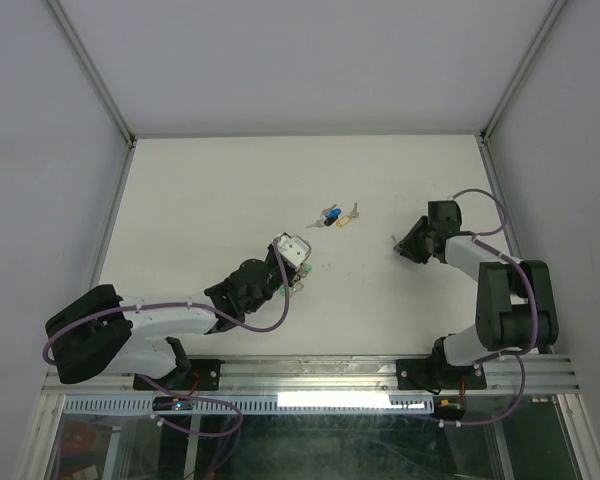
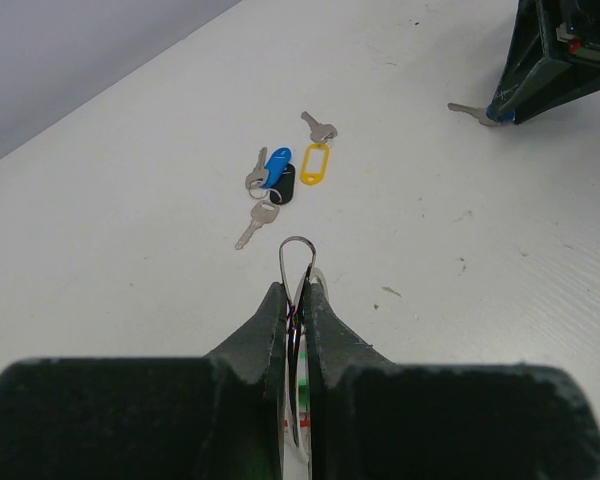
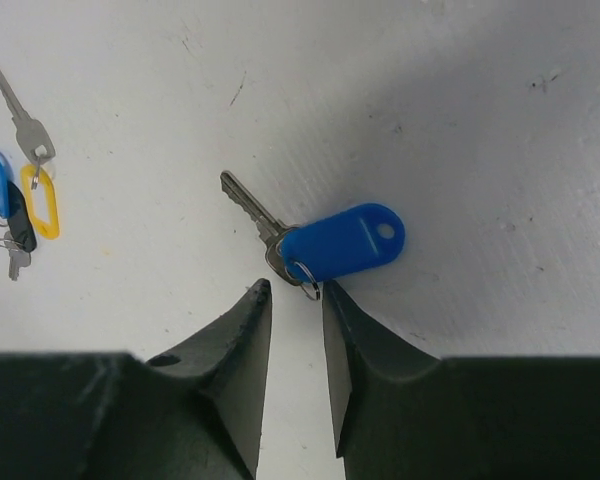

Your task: Put the keys on the keyring

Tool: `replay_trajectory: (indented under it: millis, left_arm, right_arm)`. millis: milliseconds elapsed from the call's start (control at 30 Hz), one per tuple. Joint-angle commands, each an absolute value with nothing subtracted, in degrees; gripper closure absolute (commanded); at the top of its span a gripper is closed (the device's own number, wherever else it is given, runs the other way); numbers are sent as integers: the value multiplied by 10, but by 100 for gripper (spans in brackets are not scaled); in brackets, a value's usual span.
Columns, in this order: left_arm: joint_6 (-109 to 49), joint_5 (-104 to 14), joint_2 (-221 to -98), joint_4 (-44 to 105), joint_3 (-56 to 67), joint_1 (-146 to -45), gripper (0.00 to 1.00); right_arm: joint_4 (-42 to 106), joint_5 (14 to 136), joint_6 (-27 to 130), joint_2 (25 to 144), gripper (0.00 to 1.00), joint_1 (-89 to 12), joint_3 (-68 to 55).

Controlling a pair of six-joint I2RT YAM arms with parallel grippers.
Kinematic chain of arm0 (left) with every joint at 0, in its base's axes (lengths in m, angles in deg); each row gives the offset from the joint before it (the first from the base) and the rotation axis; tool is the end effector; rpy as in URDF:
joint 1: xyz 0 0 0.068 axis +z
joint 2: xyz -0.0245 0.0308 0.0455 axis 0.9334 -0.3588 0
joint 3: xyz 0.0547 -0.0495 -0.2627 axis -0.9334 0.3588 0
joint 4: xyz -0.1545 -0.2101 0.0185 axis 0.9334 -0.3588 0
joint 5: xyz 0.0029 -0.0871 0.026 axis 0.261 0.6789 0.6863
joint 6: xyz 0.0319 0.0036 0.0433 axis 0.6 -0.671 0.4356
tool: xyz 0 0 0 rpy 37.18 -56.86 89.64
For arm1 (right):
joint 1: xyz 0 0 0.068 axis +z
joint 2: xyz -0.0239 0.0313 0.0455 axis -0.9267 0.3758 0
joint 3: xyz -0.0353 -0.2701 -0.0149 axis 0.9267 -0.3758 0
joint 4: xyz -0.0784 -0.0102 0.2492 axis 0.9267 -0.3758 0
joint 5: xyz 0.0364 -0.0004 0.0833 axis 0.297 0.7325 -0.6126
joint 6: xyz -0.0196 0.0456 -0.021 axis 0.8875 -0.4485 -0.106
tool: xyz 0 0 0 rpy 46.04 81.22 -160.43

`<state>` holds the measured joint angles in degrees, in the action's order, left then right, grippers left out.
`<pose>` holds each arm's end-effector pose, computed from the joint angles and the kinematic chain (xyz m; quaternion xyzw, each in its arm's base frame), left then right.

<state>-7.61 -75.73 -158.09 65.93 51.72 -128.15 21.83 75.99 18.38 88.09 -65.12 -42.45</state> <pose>0.1453 -0.2169 0.2065 0.3326 0.6884 -0.1178 0.6337 0.2710 0.0173 0.1528 0.2894 0.9114 0.1540 0.2489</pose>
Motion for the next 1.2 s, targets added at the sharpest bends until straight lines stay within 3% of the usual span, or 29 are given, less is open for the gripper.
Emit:
replay_trajectory:
  millis: [0,500,900,1167]
  left_arm:
    - [-73,-746,-1580,680,506,-1280,100]
    - [-73,-739,-1582,677,503,-1280,100]
    - [-97,-710,-1560,684,497,-1280,100]
    - [-104,-659,-1529,706,493,-1280,100]
  right_arm:
    - [220,780,203,899,71,-655,-414]
    - [226,749,254,853,100,-655,-412]
    - [172,613,397,695,100,-645,-372]
    - [148,736,506,548,100,-482,-367]
